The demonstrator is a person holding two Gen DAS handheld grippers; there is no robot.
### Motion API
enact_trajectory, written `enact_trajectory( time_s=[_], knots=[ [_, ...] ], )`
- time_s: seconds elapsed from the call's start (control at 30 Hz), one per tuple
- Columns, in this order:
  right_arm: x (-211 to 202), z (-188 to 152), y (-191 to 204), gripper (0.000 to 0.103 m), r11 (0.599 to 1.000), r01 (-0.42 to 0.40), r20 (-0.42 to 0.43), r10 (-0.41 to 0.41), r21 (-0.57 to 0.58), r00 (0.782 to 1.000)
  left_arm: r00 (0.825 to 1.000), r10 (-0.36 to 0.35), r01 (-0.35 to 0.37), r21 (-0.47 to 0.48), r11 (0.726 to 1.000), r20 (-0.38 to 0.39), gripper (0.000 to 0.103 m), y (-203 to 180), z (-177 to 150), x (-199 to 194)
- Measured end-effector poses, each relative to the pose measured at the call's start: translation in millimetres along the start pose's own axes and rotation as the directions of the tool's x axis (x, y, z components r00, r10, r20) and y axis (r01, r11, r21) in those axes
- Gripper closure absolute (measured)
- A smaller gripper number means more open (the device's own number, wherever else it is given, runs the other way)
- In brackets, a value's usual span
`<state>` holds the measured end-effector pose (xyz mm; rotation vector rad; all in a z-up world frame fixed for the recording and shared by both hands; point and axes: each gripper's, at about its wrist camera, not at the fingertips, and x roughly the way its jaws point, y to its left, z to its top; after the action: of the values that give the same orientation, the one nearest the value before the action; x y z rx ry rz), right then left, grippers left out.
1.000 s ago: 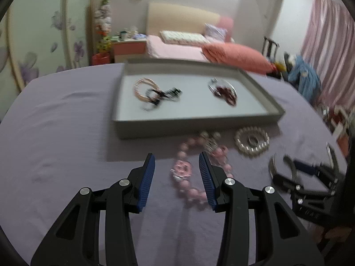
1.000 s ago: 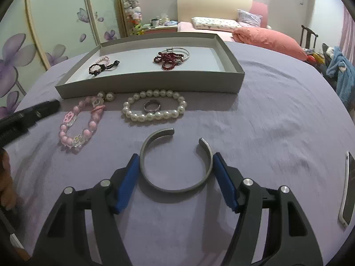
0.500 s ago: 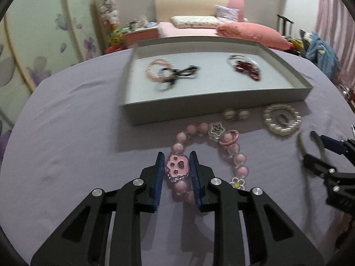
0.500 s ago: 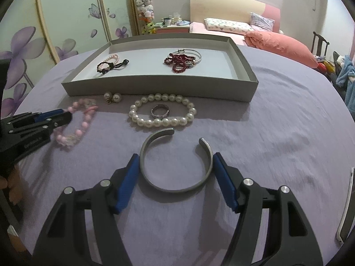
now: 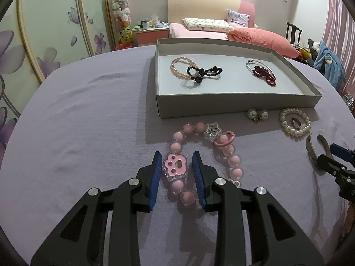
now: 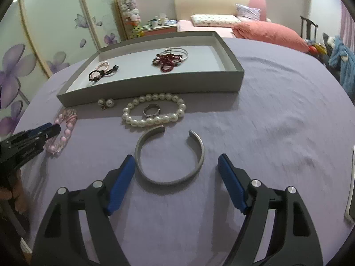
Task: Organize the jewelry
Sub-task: 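Lower the left tool around the pink paw-charm bracelet while the right tool hovers over the silver cuff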
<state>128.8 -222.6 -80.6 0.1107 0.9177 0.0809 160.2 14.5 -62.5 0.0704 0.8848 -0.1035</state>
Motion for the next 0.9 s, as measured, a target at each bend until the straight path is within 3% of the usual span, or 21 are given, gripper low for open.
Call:
enact_trajectory(
  time_s=[0.27, 0.63, 0.83, 0.9],
  knots=[
    [8.0, -1.0, 22.2, 0.028, 0.994, 0.086, 0.003, -0.086, -0.066, 0.996, 1.000, -0.010, 0.010, -0.007, 1.000, 0.000, 0.073, 1.1, 1.9, 0.0],
    [11.1, 0.7, 21.3, 0.028, 0.995, 0.078, 0.002, -0.078, -0.065, 0.997, 1.000, -0.018, 0.018, -0.014, 1.000, 0.001, 0.072, 1.3, 4.0, 1.0],
    [11.0, 0.5, 21.4, 0.028, 0.995, 0.078, 0.002, -0.078, -0.065, 0.997, 1.000, 0.013, -0.013, 0.014, 1.000, -0.003, 0.071, -4.0, 4.6, 2.1],
    [9.7, 0.8, 20.3, 0.038, 0.995, 0.079, 0.009, -0.079, -0.064, 0.997, 1.000, 0.016, -0.016, 0.018, 1.000, -0.002, 0.071, -4.6, 5.0, 2.1]
  ],
)
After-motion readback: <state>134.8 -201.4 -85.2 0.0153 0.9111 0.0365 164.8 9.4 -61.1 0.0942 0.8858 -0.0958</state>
